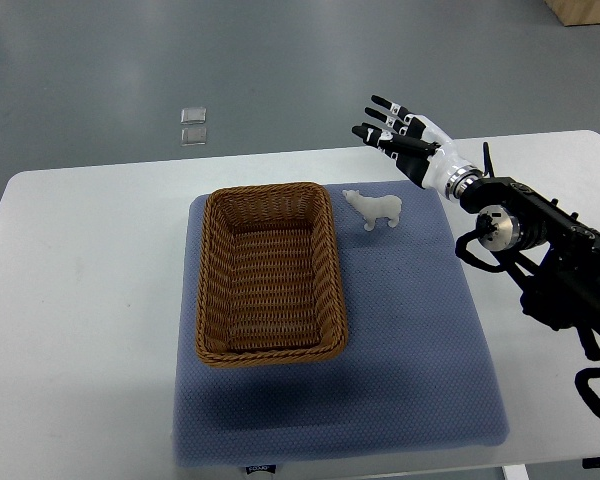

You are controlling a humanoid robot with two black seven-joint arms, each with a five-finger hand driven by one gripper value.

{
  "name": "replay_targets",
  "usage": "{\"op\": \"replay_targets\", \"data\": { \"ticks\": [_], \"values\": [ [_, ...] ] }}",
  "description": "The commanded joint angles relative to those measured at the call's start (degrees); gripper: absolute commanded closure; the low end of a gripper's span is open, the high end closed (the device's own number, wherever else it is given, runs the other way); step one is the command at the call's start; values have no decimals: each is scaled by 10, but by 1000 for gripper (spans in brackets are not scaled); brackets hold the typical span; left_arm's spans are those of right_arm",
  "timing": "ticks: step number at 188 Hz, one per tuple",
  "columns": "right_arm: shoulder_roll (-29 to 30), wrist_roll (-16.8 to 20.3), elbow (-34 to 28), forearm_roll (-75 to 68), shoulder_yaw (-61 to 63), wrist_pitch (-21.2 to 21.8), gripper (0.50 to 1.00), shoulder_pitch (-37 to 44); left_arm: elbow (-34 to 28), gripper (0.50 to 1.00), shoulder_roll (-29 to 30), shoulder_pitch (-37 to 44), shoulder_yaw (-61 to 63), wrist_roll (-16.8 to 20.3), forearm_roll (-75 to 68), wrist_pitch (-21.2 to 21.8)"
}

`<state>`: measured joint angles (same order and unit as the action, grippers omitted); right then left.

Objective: Place white bear in brown basket with right hand
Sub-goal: 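Move the right hand toward the white bear figurine beside the basket, then lower the right hand onto the white bear and close fingers around it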

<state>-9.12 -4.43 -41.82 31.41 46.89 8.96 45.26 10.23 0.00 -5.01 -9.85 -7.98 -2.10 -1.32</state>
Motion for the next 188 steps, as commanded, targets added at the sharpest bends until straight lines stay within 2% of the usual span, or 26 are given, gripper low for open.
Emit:
{"op": "replay_targets", "data": {
  "ticks": [1,19,42,72,127,188],
  "values": [
    [-40,15,-1,88,-78,4,579,35,0,500,0,0,0,1,-1,0],
    [-59,39,-2,146,-165,4,579,91,3,500,0,0,-1,0,-1,0],
    [-76,94,-1,183,-322,4,577,181,4,500,0,0,-1,0,-1,0],
    [-68,122,1,181,-465,4,576,269,3,500,0,0,-1,0,-1,0],
    [-49,131,1,181,-488,4,579,259,3,500,0,0,-1,0,-1,0],
    [-38,130,2,189,-489,-19,595,227,4,500,0,0,-1,0,-2,0]
  ]
}}
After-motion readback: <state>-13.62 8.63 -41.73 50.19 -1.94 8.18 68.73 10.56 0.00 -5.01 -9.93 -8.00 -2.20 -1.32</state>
